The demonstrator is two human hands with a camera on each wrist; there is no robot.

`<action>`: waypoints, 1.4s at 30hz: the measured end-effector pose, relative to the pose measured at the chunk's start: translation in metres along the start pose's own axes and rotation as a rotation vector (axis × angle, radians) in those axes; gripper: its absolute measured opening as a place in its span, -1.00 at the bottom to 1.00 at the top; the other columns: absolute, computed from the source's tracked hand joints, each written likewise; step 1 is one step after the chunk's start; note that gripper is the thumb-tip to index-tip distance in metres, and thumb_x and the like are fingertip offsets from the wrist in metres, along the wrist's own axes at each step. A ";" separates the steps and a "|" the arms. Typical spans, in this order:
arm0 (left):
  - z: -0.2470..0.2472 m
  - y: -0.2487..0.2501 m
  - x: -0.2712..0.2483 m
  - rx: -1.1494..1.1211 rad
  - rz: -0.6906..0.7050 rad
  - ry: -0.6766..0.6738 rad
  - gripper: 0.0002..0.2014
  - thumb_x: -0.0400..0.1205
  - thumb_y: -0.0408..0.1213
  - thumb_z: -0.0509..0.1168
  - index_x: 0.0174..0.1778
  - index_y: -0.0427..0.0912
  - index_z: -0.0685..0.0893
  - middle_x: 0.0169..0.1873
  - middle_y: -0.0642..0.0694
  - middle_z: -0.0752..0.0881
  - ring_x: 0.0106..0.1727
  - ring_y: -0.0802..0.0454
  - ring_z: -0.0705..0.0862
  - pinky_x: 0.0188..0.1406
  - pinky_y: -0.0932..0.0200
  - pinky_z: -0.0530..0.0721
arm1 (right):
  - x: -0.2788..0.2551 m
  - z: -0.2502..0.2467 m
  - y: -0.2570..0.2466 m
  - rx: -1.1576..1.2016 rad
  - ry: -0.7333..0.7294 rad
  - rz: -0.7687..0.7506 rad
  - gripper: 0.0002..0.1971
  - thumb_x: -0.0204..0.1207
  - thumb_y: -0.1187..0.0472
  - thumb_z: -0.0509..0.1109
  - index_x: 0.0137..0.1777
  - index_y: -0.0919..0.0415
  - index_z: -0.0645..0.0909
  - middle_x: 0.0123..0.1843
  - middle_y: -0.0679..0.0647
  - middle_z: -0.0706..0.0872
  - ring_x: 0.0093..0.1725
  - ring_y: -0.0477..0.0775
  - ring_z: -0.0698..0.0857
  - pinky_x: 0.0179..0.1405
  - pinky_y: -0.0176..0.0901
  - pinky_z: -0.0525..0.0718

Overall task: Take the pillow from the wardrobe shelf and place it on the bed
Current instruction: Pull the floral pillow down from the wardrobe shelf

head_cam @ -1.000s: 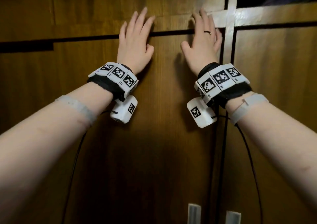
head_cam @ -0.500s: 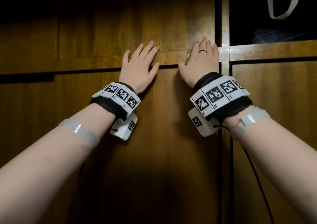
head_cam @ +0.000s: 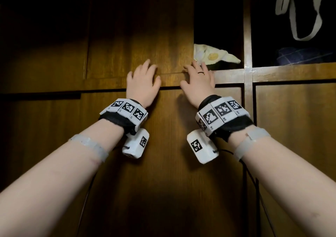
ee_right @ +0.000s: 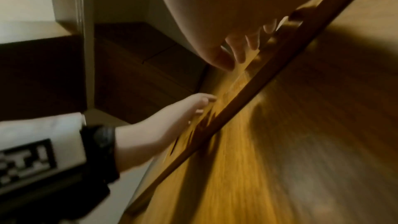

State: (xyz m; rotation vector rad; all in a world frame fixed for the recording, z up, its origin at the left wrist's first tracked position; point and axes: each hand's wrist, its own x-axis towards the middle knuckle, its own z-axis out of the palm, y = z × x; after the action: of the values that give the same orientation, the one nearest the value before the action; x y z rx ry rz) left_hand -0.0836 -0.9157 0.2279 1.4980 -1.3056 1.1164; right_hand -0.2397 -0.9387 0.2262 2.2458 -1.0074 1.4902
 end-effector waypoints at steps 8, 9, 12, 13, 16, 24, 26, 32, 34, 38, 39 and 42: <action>0.003 -0.005 0.009 0.053 0.186 -0.133 -0.52 0.73 -0.05 -0.10 0.61 0.15 0.11 0.65 0.14 0.15 0.67 0.03 0.13 0.63 -0.26 -0.03 | 0.009 0.006 -0.007 -0.013 0.051 0.022 -0.45 0.64 0.17 0.08 0.65 0.08 0.14 0.73 0.07 0.02 0.72 0.10 -0.11 0.66 0.09 -0.25; 0.003 -0.007 0.009 0.058 0.176 -0.127 -0.53 0.73 -0.05 -0.11 0.61 0.16 0.11 0.65 0.15 0.16 0.67 0.02 0.14 0.63 -0.28 -0.05 | 0.010 0.005 -0.008 -0.003 0.067 0.026 -0.45 0.64 0.17 0.08 0.64 0.07 0.16 0.73 0.07 0.02 0.72 0.11 -0.11 0.66 0.08 -0.25; 0.005 -0.012 0.005 0.044 0.129 -0.097 -0.53 0.73 -0.04 -0.12 0.60 0.16 0.12 0.64 0.16 0.18 0.67 -0.01 0.15 0.64 -0.27 -0.06 | 0.010 0.006 -0.012 0.021 0.078 0.040 -0.46 0.63 0.16 0.11 0.62 0.06 0.19 0.73 0.09 0.02 0.72 0.10 -0.12 0.66 0.08 -0.25; 0.006 -0.015 0.004 0.039 0.109 -0.086 -0.53 0.73 -0.04 -0.11 0.60 0.16 0.13 0.64 0.16 0.18 0.66 -0.03 0.16 0.65 -0.27 -0.06 | 0.009 0.008 -0.013 0.017 0.071 0.040 -0.46 0.63 0.17 0.11 0.62 0.06 0.18 0.73 0.09 0.02 0.72 0.10 -0.12 0.66 0.08 -0.25; 0.005 -0.029 0.002 0.051 0.040 -0.068 -0.53 0.72 -0.03 -0.12 0.60 0.13 0.15 0.64 0.11 0.21 0.65 -0.08 0.20 0.65 -0.28 -0.04 | 0.009 0.013 -0.015 -0.016 0.037 0.022 -0.45 0.62 0.18 0.11 0.62 0.08 0.17 0.73 0.09 0.01 0.72 0.10 -0.11 0.66 0.09 -0.25; -0.001 -0.064 0.006 0.206 -0.241 -0.084 -0.44 0.70 0.04 -0.16 0.63 -0.06 0.11 0.64 -0.13 0.24 0.64 -0.18 0.20 0.62 -0.35 -0.14 | 0.033 0.009 -0.031 -0.111 0.287 -0.061 -0.51 0.59 0.13 0.18 0.52 0.17 0.30 0.57 0.16 0.29 0.59 0.19 0.22 0.59 0.04 0.01; -0.002 -0.071 0.008 0.254 -0.240 -0.111 -0.41 0.70 0.07 -0.18 0.64 -0.08 0.06 0.64 -0.21 0.22 0.68 -0.14 0.08 0.62 -0.32 -0.17 | 0.045 0.013 -0.040 -0.153 0.303 -0.085 -0.49 0.58 0.12 0.23 0.52 0.16 0.29 0.62 0.15 0.24 0.62 0.18 0.18 0.59 0.04 0.03; -0.007 -0.103 0.011 0.226 -0.270 -0.093 -0.35 0.68 0.16 -0.22 0.63 -0.13 0.12 0.66 -0.14 0.18 0.69 -0.10 -0.02 0.61 -0.34 -0.20 | 0.084 0.035 -0.047 -0.241 0.106 -0.003 -0.23 0.53 0.00 0.37 0.64 0.18 0.10 0.71 0.15 0.06 0.69 0.19 0.05 0.64 0.10 -0.01; -0.011 -0.116 0.009 0.259 -0.252 -0.098 -0.36 0.67 0.17 -0.20 0.62 -0.10 0.16 0.67 -0.08 0.12 0.70 -0.13 -0.11 0.58 -0.37 -0.24 | 0.090 0.040 -0.046 -0.270 0.114 0.003 -0.27 0.54 -0.01 0.34 0.63 0.15 0.12 0.71 0.14 0.08 0.69 0.19 0.04 0.64 0.12 -0.03; -0.017 -0.135 0.009 0.397 -0.205 -0.067 -0.39 0.66 0.18 -0.21 0.58 -0.02 0.26 0.69 -0.11 -0.05 0.68 -0.21 -0.24 0.56 -0.37 -0.32 | 0.099 0.044 -0.043 -0.313 0.157 0.039 -0.39 0.63 0.06 0.20 0.65 0.11 0.11 0.69 0.15 0.14 0.70 0.18 0.02 0.64 0.13 -0.06; -0.018 -0.138 0.008 0.412 -0.211 -0.068 -0.40 0.66 0.17 -0.22 0.58 0.00 0.26 0.69 -0.13 -0.07 0.68 -0.22 -0.25 0.56 -0.38 -0.32 | 0.100 0.044 -0.043 -0.329 0.164 0.055 -0.42 0.64 0.08 0.19 0.63 0.11 0.15 0.68 0.16 0.17 0.69 0.19 0.04 0.64 0.15 -0.07; -0.018 -0.145 0.006 0.414 -0.236 -0.091 -0.42 0.67 0.13 -0.22 0.60 0.02 0.23 0.69 -0.14 -0.13 0.67 -0.23 -0.27 0.56 -0.40 -0.31 | 0.099 0.040 -0.047 -0.307 0.187 0.121 -0.55 0.59 0.31 0.16 0.49 0.15 0.37 0.55 0.19 0.38 0.62 0.23 0.19 0.63 0.19 -0.07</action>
State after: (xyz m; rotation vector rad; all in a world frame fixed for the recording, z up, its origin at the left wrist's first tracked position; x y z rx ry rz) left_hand 0.0595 -0.8838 0.2330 1.9688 -0.9585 1.2217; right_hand -0.1575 -0.9669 0.3031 1.8286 -1.2356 1.4467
